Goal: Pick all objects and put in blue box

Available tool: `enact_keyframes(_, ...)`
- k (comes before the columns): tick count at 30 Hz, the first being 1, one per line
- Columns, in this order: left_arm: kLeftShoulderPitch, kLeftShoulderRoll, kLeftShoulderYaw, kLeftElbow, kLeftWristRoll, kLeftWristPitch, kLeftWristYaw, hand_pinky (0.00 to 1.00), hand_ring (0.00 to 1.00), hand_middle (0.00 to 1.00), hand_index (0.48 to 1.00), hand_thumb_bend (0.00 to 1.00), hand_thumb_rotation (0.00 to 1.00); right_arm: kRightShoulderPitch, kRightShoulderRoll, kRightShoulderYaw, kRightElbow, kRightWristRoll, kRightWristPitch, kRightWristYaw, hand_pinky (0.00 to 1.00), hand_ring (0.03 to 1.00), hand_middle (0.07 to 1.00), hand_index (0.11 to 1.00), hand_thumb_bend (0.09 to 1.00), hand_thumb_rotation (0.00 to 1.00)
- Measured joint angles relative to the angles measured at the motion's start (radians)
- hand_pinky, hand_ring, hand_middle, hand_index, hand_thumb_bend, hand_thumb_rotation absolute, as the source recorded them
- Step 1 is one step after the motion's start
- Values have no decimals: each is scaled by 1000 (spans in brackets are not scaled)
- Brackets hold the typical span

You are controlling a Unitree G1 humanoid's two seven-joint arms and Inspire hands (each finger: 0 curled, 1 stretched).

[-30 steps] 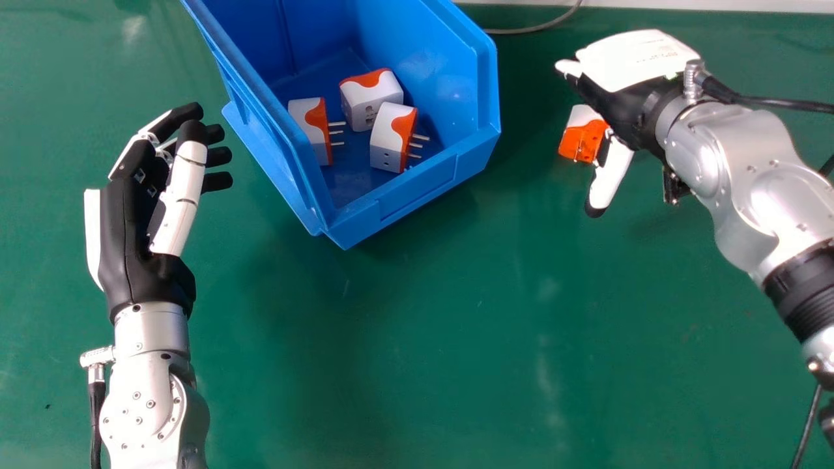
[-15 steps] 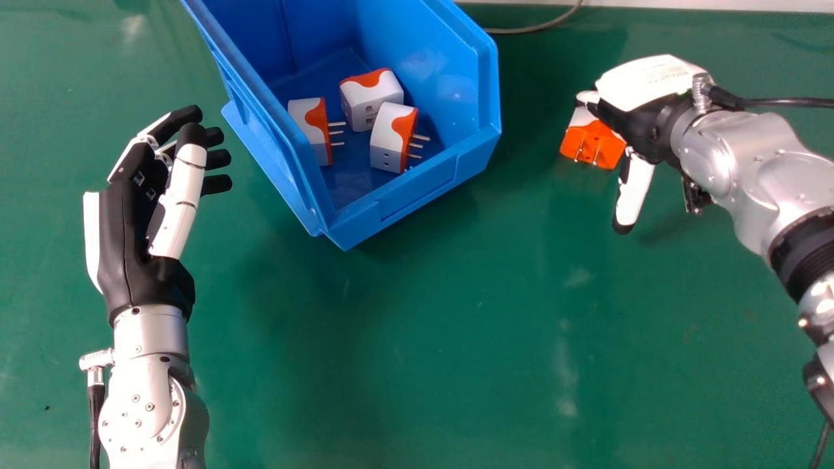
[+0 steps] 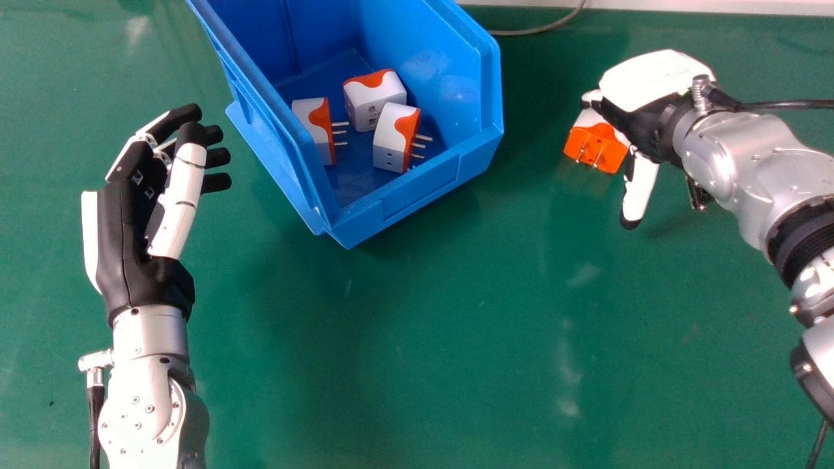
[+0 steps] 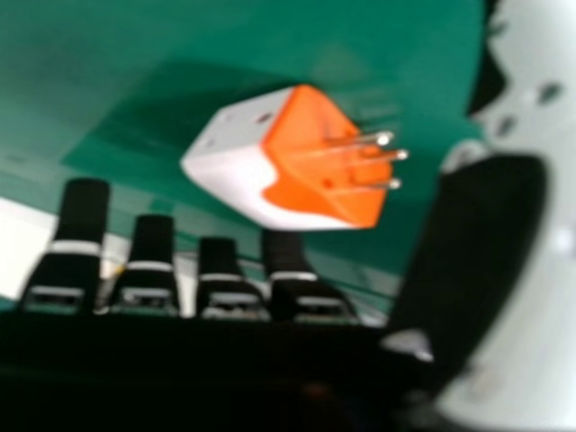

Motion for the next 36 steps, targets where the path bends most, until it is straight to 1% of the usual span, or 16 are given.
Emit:
enact_keyframes(3,2,-1,0,-5,0,0,1,581,631,663,692,534,533,0,5,1,8,5,2,-4,695,843,912,857,930,220)
enact_keyframes(6,8,-1,-2,-8,4,0,2,581,631,663,692,534,533,0,6,7,11,16,5,-11,695,843,912,857,930,220)
enact_keyframes(7,9,-1,-2,-8,5,0,3,582,631,663,692,532,534,-1,6,10,11,18,7,-11,680,830,904,853,932,220)
enact_keyframes(9,11,-1,-3,-9,10,0,2,584,633,664,694,529,536,-3,7,16,11,21,8,-11,668,820,898,852,932,223)
enact_keyframes(12,13,-1,-3,-9,10,0,-1,583,633,663,696,527,539,-3,7,20,10,23,3,-12,655,806,891,849,930,227)
enact_keyframes(19,13,-1,-3,-9,13,-1,-1,584,635,666,700,521,543,-5,8,32,9,28,-8,-10,657,800,888,850,924,229)
enact_keyframes(23,13,-1,-3,-9,13,-1,-1,583,635,667,702,514,545,22,22,58,11,24,-32,33,668,796,882,852,917,228)
enact_keyframes(26,13,0,-3,-8,14,-1,-1,582,636,668,704,514,550,36,20,70,1,21,-49,22,671,794,878,854,914,230)
enact_keyframes(28,13,0,-9,-8,14,-1,-2,582,636,668,704,514,550,42,17,77,-8,21,-53,17,671,794,878,854,914,230)
enact_keyframes(30,13,0,-12,-7,14,-1,-3,581,635,669,705,515,556,49,8,80,-21,21,-61,15,659,783,870,852,916,229)
enact_keyframes(31,13,0,-11,-7,14,-1,-2,583,637,671,708,516,560,53,3,82,-28,20,-64,11,633,763,857,846,915,225)
enact_keyframes(33,12,1,-11,-5,15,-1,-1,583,637,671,708,516,560,58,-2,90,-39,18,-65,5,633,763,857,846,915,225)
enact_keyframes(34,11,1,-12,-3,15,-1,-2,584,639,673,710,520,565,59,-4,95,-42,17,-65,3,606,743,845,841,914,224)
enact_keyframes(36,7,2,-12,2,15,-1,-2,585,640,674,711,523,571,61,-7,97,-49,17,-65,3,587,725,832,838,910,223)
